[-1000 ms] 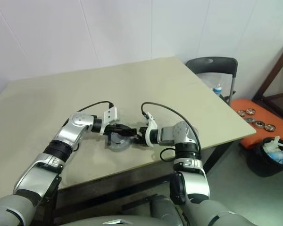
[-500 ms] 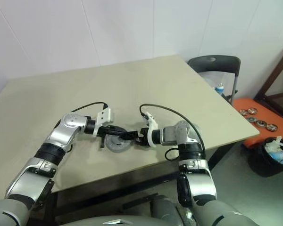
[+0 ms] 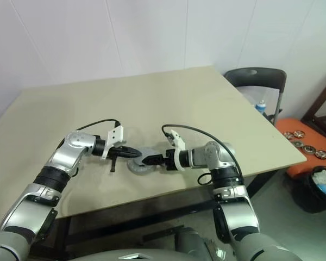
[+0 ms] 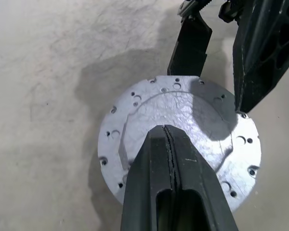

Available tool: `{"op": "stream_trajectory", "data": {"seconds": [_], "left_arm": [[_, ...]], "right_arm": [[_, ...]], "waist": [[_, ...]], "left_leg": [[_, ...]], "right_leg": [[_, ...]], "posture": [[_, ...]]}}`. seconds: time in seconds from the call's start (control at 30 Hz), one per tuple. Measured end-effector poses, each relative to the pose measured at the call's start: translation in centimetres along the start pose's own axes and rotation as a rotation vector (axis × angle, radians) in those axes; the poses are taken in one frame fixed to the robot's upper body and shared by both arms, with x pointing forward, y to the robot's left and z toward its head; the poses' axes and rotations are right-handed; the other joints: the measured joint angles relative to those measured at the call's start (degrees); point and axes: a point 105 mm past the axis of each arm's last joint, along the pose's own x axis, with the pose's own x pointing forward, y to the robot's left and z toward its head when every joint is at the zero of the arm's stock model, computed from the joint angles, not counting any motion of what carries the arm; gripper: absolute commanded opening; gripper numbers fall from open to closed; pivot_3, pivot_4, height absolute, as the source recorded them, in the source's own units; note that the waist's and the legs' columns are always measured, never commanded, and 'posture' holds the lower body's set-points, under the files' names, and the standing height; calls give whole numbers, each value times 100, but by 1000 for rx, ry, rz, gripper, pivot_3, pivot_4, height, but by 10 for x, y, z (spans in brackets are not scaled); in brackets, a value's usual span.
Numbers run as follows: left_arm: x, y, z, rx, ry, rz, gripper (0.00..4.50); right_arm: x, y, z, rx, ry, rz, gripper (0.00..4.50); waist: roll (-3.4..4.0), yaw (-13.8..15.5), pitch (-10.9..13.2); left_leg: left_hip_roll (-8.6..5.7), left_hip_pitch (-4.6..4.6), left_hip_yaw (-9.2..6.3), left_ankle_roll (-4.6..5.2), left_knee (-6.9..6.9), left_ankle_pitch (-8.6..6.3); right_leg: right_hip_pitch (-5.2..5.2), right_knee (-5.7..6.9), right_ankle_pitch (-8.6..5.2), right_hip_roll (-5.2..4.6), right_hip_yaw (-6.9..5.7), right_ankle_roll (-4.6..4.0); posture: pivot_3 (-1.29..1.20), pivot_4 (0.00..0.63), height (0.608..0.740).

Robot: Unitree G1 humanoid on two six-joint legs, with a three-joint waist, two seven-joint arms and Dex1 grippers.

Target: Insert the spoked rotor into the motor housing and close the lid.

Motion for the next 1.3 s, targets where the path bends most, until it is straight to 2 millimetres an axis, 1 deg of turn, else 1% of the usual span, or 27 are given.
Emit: {"op": "stream_trajectory", "data": {"seconds": [0.23,0.33,0.37,0.53,0.9,1.1,1.3], "left_arm": [[-2,1,-2,-3,8,4,0],[-4,1,-3,-7,15,7,0],[-4,2,-4,-8,16,8,0],[-2,2,-2,-4,17,4,0],[-2,2,-3,-2,31,-4,0],[-9,6,-5,13,78,-2,0],[-11,7,-6,18,92,3,0]], "right_arm": [[8,5,1,40,-18,22,4474],[14,7,1,49,-18,18,4474],[16,8,2,51,-20,18,4474],[22,10,5,71,-14,27,4474],[23,9,5,74,-12,32,4474],[21,8,4,65,-7,33,4474],[18,6,4,44,3,27,4474]], "waist": [[1,-21,1],[-1,-55,4],[-1,-71,5],[0,-164,9],[0,-170,9],[2,-167,10],[2,-156,11]], "left_leg": [[9,10,1,0,0,0],[16,35,-1,0,-5,0],[18,43,-2,0,-7,-1],[23,50,-6,0,-7,-1],[24,51,-5,0,-9,-1],[23,51,-6,0,-13,-1],[20,50,-6,0,-14,-1]], "right_leg": [[0,4,0,18,0,0],[7,11,-2,29,-3,-2],[8,11,-10,29,-8,-17],[7,13,-10,32,-21,-17],[4,14,-10,33,-20,-17],[4,13,-10,30,-20,-17],[4,12,-10,26,-20,-17]], "posture": [[0,0,740],[0,0,740],[0,0,740],[0,0,740],[0,0,740],[0,0,740],[0,0,740]]}}
